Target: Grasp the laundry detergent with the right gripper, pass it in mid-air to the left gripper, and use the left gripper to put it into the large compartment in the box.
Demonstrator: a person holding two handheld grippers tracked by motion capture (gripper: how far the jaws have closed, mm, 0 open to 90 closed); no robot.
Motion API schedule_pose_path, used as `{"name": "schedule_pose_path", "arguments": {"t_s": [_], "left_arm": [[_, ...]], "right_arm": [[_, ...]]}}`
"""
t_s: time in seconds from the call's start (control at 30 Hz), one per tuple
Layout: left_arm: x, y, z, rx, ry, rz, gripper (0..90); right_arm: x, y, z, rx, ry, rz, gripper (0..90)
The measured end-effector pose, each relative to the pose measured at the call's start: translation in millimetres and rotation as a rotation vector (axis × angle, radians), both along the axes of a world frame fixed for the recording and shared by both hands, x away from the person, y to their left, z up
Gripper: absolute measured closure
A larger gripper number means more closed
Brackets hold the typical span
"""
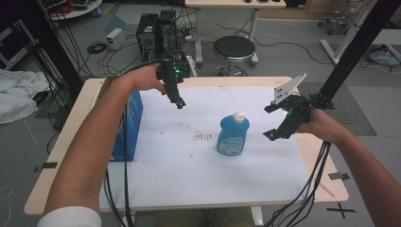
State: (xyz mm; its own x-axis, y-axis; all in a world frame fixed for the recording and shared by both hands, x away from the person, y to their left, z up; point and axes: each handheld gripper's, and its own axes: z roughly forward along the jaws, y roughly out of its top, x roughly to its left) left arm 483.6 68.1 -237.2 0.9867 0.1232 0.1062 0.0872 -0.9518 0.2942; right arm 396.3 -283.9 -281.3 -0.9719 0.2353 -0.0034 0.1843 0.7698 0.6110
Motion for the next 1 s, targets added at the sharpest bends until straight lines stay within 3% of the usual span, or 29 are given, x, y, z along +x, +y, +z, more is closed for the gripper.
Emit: {"name": "schedule_pose_path", "arguments": {"t_s": [0.63,1.0], "left_arm": [[-0.9,-3.5,-2.8,0.013,0.005,-0.004,1.7],[-1.2,-2.6,-3.4,0.014,0.006,-0.003,1.7]], "right_arm": [[2.7,-1.2,-33.2,0.157,0.019,0.017,1.7],[4.7,8.5,-47.5,0.178,0.027,0.025,1.6]]}}
